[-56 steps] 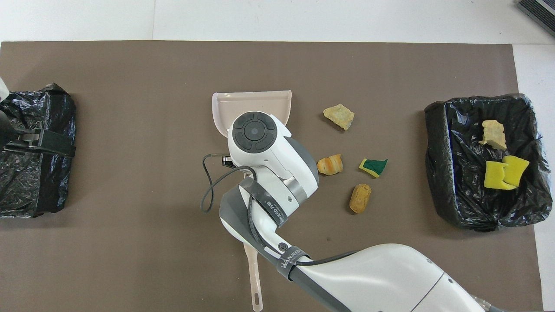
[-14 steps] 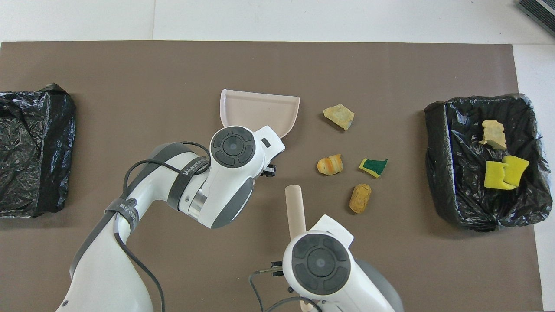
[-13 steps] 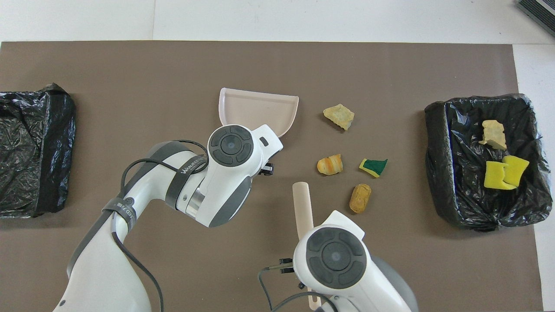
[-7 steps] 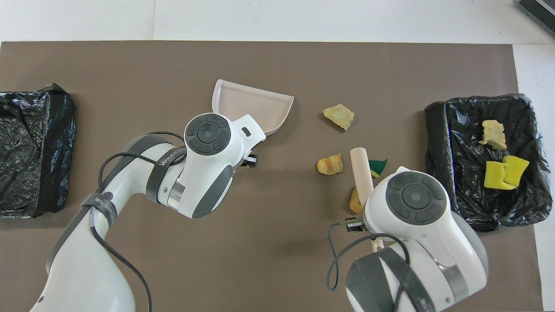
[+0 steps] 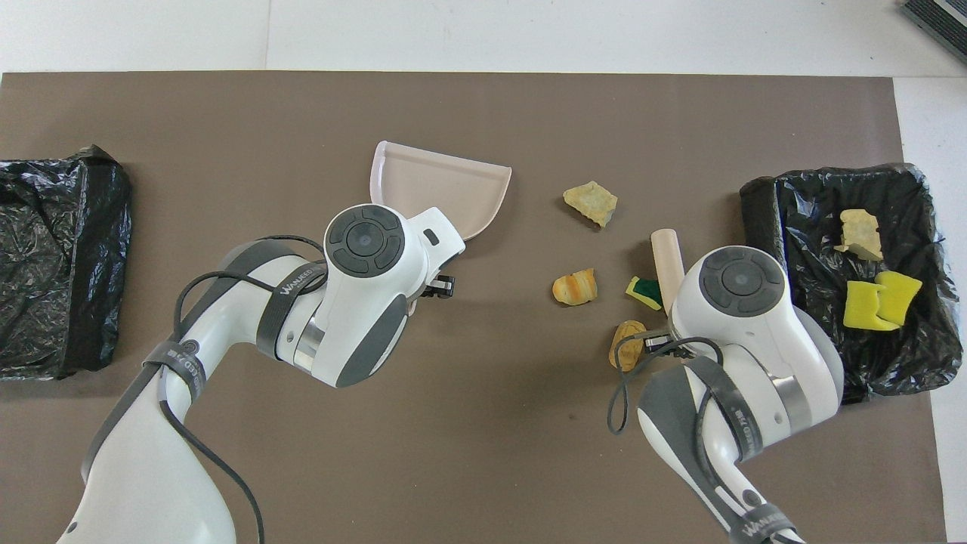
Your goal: Sweep and dump trash in bin
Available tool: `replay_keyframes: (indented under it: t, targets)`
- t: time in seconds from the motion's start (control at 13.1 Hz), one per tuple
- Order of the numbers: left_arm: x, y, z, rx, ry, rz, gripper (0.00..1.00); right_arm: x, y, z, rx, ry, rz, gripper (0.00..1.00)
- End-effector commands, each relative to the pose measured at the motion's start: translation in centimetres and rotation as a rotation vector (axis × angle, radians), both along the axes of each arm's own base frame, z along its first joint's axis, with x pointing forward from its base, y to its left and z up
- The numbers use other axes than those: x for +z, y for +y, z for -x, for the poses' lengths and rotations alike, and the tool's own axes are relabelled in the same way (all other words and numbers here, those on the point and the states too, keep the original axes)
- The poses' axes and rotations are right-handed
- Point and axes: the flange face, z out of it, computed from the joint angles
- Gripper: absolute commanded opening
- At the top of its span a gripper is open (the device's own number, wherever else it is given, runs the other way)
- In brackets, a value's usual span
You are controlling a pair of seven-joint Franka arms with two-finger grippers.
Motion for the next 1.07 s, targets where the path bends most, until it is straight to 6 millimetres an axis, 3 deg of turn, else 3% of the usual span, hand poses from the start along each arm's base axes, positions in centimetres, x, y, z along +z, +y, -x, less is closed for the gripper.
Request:
replay_keyframes:
  t: [0.0, 0.08, 0.15, 0.23, 0.38, 0.61, 0.84, 0.99]
  targets:
    - [1.0, 0.5, 1.1, -0.007, -0.005, -0.011, 0.59, -0.8, 0.4, -0.1, -0.008, -0.008, 0.002, 0.0]
    - [0.9, 0.4, 1.1, -0.01, -0.004, -0.012, 0.47, -1.0, 0.8, 0.0, 0.005, 0.005, -0.001, 0.0]
    - [0.9, 0.4, 1.2, -0.01, -0.003, -0.011, 0.28, -1.7, 1.3, 0.2, -0.012, 0.032, -0.037, 0.0]
    - [0.9, 0.5, 1.2, -0.026, -0.002, -0.014, 0.0, -1.5, 2.1, 0.3, -0.031, 0.055, -0.095, 0.0]
    - [0.9, 0.7, 1.0, -0.101, -0.002, -0.016, 0.0, -1.1, 4.6, 0.4, -0.054, 0.074, -0.176, 0.0]
    - [1.6, 1.7, 0.5, -0.213, 0.002, -0.03, 0.0, 0.3, 6.3, -0.6, -0.086, 0.067, -0.227, 0.0]
    - [5.0, 5.7, -0.7, -0.4, 0.043, -0.043, 0.0, 4.4, 5.8, -1.6, -0.132, 0.038, -0.212, 0.0]
    - [7.1, 9.4, -1.5, -0.504, 0.066, -0.042, 0.0, 6.9, 4.1, -0.5, -0.126, 0.042, -0.145, 0.0]
